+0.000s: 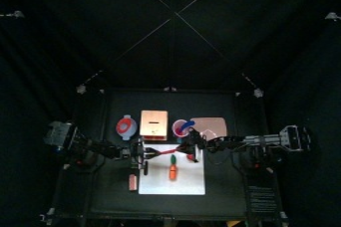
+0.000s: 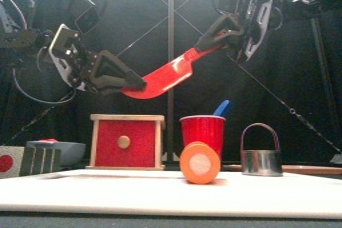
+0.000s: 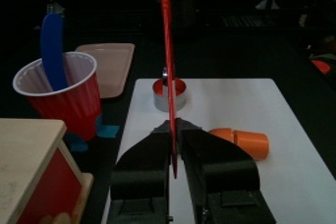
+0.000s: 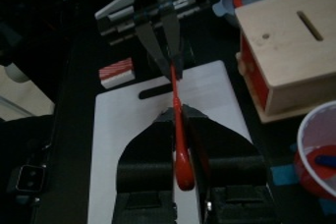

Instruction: Grab knife with other hand

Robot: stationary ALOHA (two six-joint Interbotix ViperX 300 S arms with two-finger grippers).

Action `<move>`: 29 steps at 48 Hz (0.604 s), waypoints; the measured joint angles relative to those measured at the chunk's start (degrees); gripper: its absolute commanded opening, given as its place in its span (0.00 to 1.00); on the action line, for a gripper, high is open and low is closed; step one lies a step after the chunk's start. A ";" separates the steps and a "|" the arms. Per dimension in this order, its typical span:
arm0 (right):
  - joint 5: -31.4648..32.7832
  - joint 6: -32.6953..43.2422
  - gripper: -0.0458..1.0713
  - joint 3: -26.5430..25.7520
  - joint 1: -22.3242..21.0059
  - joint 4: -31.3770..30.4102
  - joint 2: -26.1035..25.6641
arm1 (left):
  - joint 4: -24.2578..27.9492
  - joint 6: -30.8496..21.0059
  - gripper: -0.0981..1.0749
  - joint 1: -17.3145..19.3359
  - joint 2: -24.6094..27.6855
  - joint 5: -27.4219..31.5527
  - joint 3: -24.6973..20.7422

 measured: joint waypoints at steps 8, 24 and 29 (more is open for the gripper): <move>1.05 -0.26 0.40 0.97 1.05 1.58 0.53 | 0.00 2.46 0.48 -0.09 -3.52 2.90 0.18; 8.26 -0.18 0.40 1.93 4.57 1.93 0.97 | 0.18 6.59 0.48 0.18 -6.77 3.25 -0.09; 10.55 -0.26 0.38 1.85 5.27 2.02 0.97 | 0.26 6.68 0.48 0.26 -6.77 3.25 -0.35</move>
